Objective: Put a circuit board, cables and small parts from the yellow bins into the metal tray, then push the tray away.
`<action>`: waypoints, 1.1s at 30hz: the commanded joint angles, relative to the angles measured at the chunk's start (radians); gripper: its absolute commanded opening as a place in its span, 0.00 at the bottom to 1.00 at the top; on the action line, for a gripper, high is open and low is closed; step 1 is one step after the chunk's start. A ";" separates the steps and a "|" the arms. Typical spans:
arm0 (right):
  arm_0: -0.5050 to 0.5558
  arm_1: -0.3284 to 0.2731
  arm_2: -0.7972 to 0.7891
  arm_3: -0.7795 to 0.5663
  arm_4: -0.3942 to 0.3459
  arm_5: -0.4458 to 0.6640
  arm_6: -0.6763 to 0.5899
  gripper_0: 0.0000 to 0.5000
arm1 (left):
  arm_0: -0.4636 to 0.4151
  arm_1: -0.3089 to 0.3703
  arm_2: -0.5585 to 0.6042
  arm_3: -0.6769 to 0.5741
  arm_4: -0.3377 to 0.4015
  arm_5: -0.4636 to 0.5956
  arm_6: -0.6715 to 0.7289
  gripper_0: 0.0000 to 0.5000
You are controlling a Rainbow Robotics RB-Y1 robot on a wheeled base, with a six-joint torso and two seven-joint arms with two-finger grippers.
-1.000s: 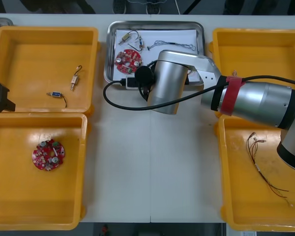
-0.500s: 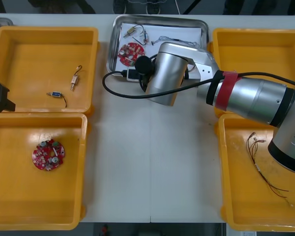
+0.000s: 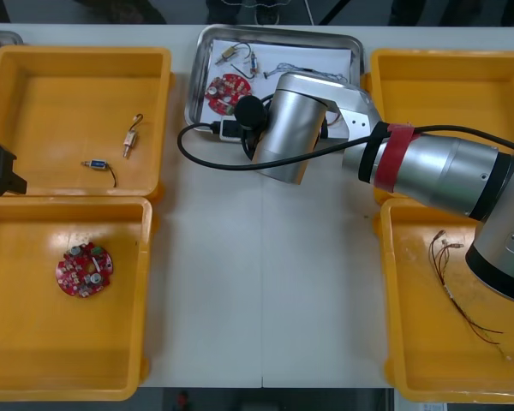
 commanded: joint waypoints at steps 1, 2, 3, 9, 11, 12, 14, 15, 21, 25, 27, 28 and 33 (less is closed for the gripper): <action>-0.051 0.017 -0.032 -0.014 -0.009 -0.010 0.063 0.00 | 0.022 0.036 0.034 -0.017 0.008 0.006 -0.089 1.00; -0.051 0.017 -0.032 -0.014 -0.009 -0.012 0.063 0.00 | 0.022 0.036 0.034 -0.017 0.008 0.006 -0.089 1.00; -0.051 0.019 -0.032 -0.014 -0.009 -0.013 0.063 0.00 | 0.022 0.036 0.034 -0.017 0.008 0.006 -0.089 1.00; -0.051 0.022 -0.032 -0.016 -0.009 -0.016 0.067 0.00 | 0.022 0.036 0.034 -0.017 0.008 0.006 -0.089 1.00; -0.051 0.020 -0.030 -0.016 -0.009 -0.016 0.068 0.00 | 0.022 0.036 0.034 -0.017 0.008 0.006 -0.089 1.00; -0.051 0.022 -0.032 -0.018 -0.008 -0.016 0.071 0.04 | 0.022 0.036 0.034 -0.017 0.008 0.006 -0.089 1.00; -0.051 0.022 -0.032 -0.018 0.000 -0.019 0.079 0.38 | 0.022 0.036 0.034 -0.017 0.008 0.006 -0.089 1.00; -0.051 0.020 -0.032 -0.018 0.006 -0.021 0.083 0.71 | 0.022 0.036 0.034 -0.017 0.008 0.006 -0.089 1.00; -0.049 0.016 -0.039 -0.037 0.014 -0.004 0.096 1.00 | 0.022 0.036 0.034 -0.017 0.008 0.006 -0.089 1.00; -0.040 0.014 -0.065 -0.091 0.012 0.065 0.094 1.00 | 0.022 0.036 0.034 -0.017 0.008 0.006 -0.089 1.00; -0.031 0.014 -0.085 -0.122 0.012 0.093 0.094 1.00 | 0.022 0.036 0.034 -0.017 0.008 0.006 -0.089 1.00; -0.023 0.014 -0.098 -0.143 0.011 0.114 0.093 1.00 | 0.022 0.036 0.034 -0.017 0.008 0.006 -0.089 1.00; 0.014 0.012 -0.168 -0.245 0.011 0.215 0.087 1.00 | 0.022 0.036 0.034 -0.017 0.008 0.006 -0.089 1.00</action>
